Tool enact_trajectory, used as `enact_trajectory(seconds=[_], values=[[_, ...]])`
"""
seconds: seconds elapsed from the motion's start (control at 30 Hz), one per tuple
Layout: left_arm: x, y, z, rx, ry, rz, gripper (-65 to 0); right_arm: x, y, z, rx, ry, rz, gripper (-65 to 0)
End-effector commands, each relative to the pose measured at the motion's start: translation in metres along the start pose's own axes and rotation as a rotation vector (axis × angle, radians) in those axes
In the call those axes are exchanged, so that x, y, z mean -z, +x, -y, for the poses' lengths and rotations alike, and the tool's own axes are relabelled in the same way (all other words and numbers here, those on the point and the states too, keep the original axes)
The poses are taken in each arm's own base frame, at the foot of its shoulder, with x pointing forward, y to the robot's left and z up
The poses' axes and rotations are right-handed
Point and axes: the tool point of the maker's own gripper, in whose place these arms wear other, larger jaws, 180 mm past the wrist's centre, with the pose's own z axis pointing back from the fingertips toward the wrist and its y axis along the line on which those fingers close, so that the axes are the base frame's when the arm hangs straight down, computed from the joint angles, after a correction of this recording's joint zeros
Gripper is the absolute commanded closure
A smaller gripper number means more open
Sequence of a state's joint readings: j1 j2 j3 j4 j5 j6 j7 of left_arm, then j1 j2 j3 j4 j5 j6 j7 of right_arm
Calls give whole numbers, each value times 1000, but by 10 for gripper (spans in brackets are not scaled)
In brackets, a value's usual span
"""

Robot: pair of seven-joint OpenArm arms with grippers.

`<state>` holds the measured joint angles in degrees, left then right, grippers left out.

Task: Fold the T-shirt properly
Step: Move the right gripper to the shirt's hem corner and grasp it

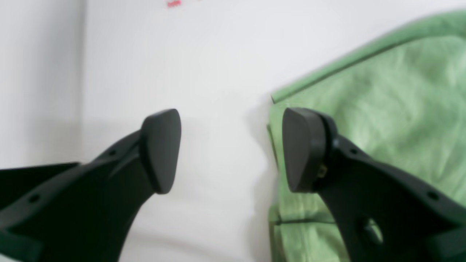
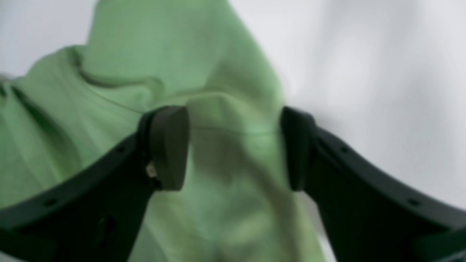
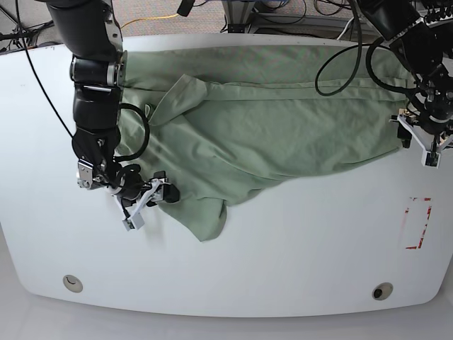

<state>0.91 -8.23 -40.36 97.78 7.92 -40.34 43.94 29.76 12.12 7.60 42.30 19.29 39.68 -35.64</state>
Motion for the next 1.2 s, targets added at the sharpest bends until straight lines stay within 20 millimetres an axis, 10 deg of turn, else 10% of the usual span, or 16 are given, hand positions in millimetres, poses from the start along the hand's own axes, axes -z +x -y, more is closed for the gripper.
enact_trajectory(seconds=[0.0,0.3,0.93,1.17], values=[[5,2,-4,-12,-4,11,-415,1,13,-4,-24,6,15,-315],[35,-6,8,-98,-80,-30,-482,2,18,-7,-24,13,44,-62],[70,8,31,-195,-185,-44,-490,2,6,-6,-17,10,24,-54],[82,-4,45,-229,-237,-87,-283,3,0,-7,-11,12,15,-52]])
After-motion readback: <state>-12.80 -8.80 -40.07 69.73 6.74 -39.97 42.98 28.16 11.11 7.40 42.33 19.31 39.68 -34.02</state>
